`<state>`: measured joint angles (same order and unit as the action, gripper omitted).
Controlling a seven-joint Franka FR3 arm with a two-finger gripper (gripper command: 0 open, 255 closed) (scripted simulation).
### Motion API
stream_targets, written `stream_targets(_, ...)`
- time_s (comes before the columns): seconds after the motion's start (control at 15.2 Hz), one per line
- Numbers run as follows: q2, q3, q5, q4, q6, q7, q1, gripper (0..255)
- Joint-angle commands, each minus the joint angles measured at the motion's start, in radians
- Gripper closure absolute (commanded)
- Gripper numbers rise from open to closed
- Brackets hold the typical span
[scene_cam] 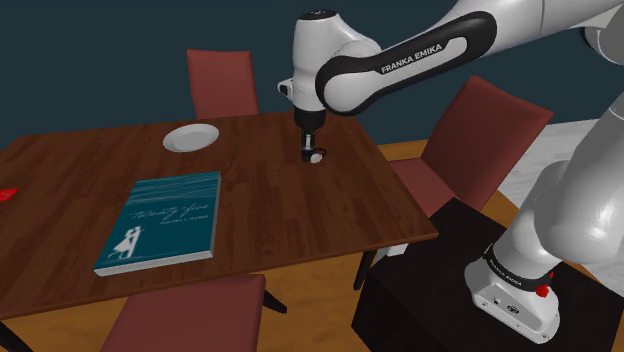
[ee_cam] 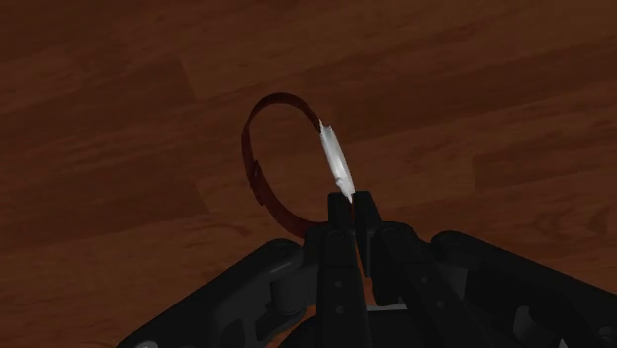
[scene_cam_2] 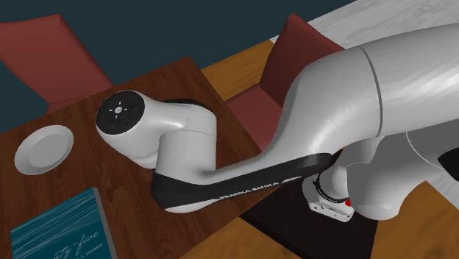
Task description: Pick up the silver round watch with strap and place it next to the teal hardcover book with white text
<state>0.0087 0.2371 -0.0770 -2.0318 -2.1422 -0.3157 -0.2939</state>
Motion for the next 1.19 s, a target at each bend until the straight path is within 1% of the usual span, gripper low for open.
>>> stream_targets(0.0, 0.052, 0.023, -0.020, 0.058, 0.012, 0.056, -0.024, 255)
stream_targets(0.26, 0.148, 0.056, -0.061, 0.181, 0.050, 0.152, -0.075, 255)
stream_targets(0.53, 0.258, 0.079, -0.106, 0.328, 0.102, 0.241, -0.136, 255)
stream_targets(0.59, 0.268, 0.080, -0.110, 0.342, 0.107, 0.248, -0.142, 255)
stream_targets(1.12, 0.299, 0.074, -0.129, 0.276, 0.012, 0.266, -0.144, 255)
